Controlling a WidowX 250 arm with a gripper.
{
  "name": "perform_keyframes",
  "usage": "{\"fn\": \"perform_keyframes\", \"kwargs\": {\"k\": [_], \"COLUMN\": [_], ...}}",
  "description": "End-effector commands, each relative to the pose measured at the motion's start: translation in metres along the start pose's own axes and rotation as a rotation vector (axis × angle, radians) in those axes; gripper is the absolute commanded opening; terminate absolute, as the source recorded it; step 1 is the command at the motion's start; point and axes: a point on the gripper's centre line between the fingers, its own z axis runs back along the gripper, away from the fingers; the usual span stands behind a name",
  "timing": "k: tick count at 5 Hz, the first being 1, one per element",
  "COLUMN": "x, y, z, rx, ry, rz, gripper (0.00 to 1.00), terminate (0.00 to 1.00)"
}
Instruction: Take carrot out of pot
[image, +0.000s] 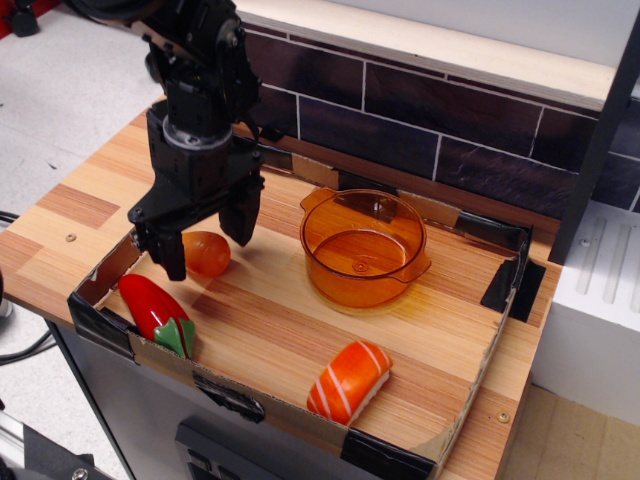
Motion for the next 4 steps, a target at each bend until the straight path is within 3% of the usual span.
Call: {"fn": "perform_keyframes", "kwargs": {"k": [1, 2, 3, 4], "x": [0.016, 0.023, 0.023, 0.023], "y": [0.002, 0.005, 0.005, 0.005], "z": [0.078, 0.111, 0.111, 0.111], "rx": [-0.154, -0.202, -0.202, -0.202], "ry": [-0.015, 0.009, 0.009, 0.009], "rz": [0.039, 0.034, 0.034, 0.034], "gripper": [1.00, 1.00, 1.00, 1.00], "terminate": [0.00, 0.00, 0.00, 1.00]}}
